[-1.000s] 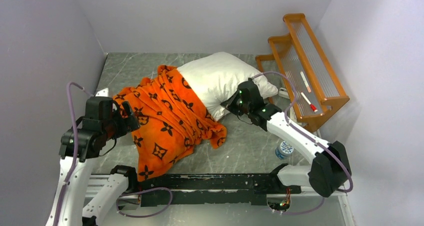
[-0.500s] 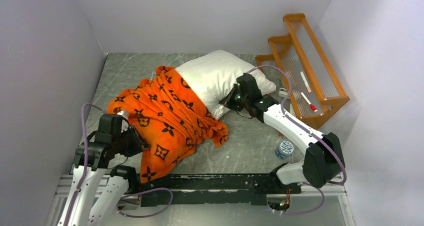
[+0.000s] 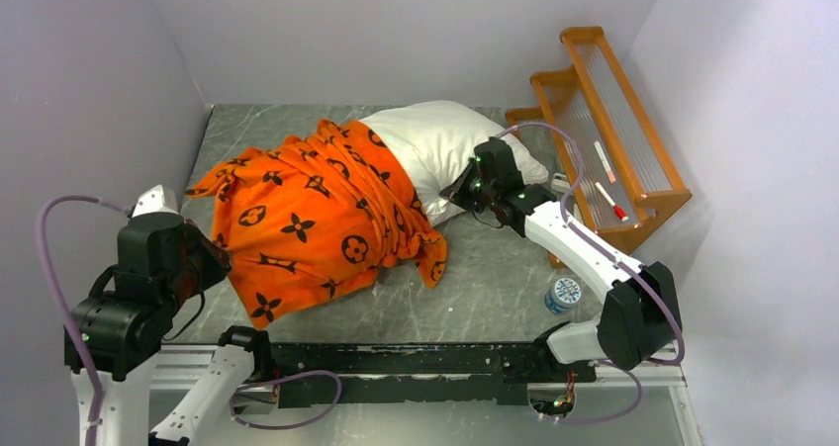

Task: Remove the pillowcase from the pillow
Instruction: Remove the pillow from the pillowcase.

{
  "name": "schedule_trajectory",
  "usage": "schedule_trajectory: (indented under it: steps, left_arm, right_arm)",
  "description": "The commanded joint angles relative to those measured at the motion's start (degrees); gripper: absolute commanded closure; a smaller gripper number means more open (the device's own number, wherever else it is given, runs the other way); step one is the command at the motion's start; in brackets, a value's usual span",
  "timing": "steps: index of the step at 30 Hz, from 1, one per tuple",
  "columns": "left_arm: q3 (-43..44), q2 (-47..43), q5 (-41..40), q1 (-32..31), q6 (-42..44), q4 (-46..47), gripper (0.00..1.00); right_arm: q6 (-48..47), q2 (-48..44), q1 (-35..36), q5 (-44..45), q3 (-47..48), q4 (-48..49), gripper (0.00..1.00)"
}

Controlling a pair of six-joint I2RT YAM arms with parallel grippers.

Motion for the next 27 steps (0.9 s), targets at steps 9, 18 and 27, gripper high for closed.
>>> schedule_trajectory:
  steps: [9, 18, 27]
  left_arm:
    - [7.3, 2.9, -20.8, 0.1, 9.0, -1.0, 0.95]
    - [5.1, 4.7, -12.1, 0.8, 15.8, 1.2, 0.87]
    - [-6.4, 5.9, 21.9, 0.8, 16.2, 12.7, 0.25]
  right_arm:
    - [-1.0, -1.7, -3.5, 6.0, -0.8, -2.4, 1.0]
    - [-1.0, -2.6, -3.5, 4.3, -1.5, -2.3, 1.0]
    - [-1.2, -3.3, -3.4, 0.7, -1.7, -1.7, 1.0]
